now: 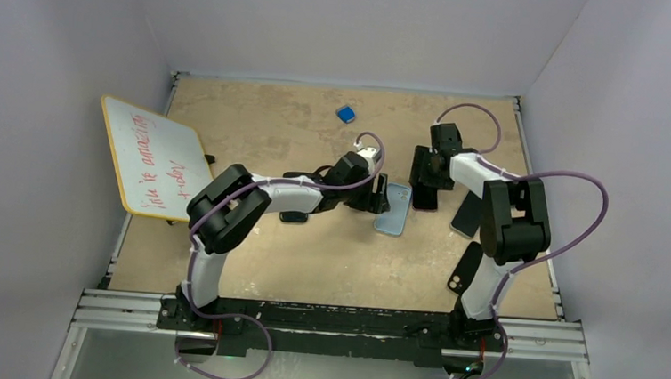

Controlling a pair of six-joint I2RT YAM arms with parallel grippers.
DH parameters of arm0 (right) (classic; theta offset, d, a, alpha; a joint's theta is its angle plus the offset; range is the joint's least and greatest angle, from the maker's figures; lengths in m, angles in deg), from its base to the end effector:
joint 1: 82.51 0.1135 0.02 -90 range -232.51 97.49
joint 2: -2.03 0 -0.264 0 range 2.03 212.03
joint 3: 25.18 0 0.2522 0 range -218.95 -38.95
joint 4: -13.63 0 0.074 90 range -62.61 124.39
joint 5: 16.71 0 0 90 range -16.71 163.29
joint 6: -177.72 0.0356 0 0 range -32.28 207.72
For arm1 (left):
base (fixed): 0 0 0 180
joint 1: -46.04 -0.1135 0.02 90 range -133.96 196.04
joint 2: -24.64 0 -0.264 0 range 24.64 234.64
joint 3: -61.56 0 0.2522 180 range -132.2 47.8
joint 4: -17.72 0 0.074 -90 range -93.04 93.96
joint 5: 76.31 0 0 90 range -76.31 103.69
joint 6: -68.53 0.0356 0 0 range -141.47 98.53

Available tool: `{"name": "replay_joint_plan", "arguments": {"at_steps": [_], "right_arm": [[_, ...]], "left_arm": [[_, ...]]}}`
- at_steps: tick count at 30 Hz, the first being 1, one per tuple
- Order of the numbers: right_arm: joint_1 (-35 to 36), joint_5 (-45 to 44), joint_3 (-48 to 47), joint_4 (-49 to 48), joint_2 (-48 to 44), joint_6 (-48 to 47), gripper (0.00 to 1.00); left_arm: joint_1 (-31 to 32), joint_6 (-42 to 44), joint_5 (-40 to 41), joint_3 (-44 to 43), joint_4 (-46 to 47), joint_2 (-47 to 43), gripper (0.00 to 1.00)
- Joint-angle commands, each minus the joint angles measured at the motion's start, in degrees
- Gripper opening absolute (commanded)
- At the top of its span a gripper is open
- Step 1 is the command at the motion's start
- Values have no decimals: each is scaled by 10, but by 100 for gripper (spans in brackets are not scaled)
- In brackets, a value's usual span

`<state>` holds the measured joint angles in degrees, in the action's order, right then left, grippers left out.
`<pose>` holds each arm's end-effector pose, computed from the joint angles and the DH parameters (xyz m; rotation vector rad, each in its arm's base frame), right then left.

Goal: Put the phone into the phone case

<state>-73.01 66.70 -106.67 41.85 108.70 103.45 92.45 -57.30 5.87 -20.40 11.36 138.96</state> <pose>0.3845 0.0602 0.1713 0.1829 2.4877 0.0400 0.2909 -0.3126 0.1507 0.3004 2.3883 -0.8833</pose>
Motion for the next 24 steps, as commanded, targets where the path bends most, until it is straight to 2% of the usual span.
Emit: {"name": "replay_joint_plan", "arguments": {"at_steps": [1, 4, 7, 10, 13, 19, 24], "right_arm": [[5, -13, 10, 37, -18, 23, 58], [9, -19, 13, 35, -16, 25, 58], [9, -21, 15, 33, -13, 26, 59], [9, -18, 17, 31, -9, 26, 64], [9, -9, 19, 30, -13, 25, 66], [11, 17, 21, 38, -15, 14, 71], [30, 16, 15, 49, -11, 10, 73]], "left_arm": [[11, -4, 23, -46, 9, 30, 67], [13, -1, 36, -60, -2, 47, 65], [14, 6, 44, -68, -15, 53, 59], [15, 17, 55, -62, -27, 47, 44], [15, 19, 63, -49, -39, 33, 25], [13, 24, 65, -25, -72, -18, 1], [13, 15, 99, 17, -126, -94, 0]]}}
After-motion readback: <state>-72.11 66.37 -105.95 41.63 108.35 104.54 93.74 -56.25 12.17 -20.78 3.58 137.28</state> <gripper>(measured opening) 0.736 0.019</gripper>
